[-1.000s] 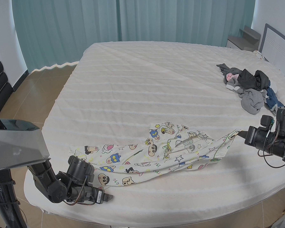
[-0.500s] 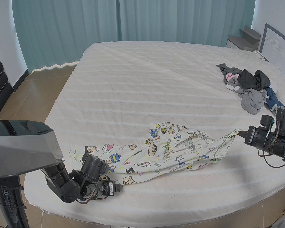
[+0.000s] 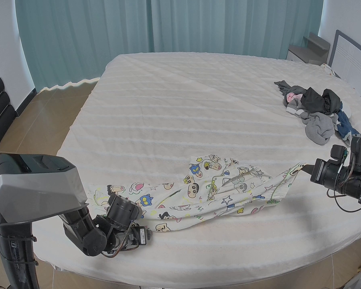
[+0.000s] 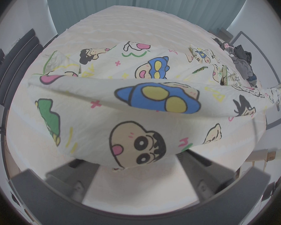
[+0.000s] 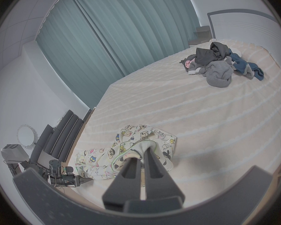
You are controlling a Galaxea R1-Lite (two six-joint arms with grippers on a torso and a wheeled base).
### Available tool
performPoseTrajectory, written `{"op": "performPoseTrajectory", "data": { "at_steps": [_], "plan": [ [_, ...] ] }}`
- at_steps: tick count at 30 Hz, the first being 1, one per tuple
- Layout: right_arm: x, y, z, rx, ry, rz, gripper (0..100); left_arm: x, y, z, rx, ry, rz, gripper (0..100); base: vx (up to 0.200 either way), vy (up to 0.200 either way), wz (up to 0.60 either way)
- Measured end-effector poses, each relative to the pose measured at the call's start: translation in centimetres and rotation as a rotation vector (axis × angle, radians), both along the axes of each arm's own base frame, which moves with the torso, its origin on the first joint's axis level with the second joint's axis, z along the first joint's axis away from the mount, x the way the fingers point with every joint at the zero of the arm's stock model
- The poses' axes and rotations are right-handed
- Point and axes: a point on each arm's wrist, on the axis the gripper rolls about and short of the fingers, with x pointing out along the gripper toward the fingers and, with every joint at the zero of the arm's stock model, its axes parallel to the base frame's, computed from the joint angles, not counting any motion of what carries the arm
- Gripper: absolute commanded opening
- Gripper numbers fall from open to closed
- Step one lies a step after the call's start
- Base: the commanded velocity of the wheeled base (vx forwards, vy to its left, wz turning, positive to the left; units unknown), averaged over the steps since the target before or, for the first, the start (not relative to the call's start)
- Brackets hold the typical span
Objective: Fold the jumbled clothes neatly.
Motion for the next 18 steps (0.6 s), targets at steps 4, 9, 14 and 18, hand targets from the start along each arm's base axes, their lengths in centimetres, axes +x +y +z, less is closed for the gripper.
{"op": "performPoseTrajectory", "data": {
  "at_steps": [4, 9, 14, 18],
  "plan": [
    [-0.02, 0.0, 0.03, 0.0, -0.001, 0.0, 0, 0.35, -0.05, 0.04, 0.004, -0.036, 0.014, 0, 0.0, 0.0, 0.0],
    [-0.03, -0.03, 0.06, 0.0, -0.002, -0.001, 0, 0.42, 0.09, -0.14, 0.016, -0.047, 0.023, 0, 0.0, 0.0, 0.0],
    [-0.05, 0.0, 0.08, -0.001, -0.004, 0.0, 0, 0.35, 0.31, -0.3, 0.021, -0.04, 0.028, 0, 0.0, 0.0, 0.0],
    [-0.06, -0.04, 0.06, -0.001, -0.003, -0.001, 0, 0.07, 0.67, -0.24, 0.024, -0.031, 0.033, 0, 0.0, 0.0, 0.0]
  ]
}}
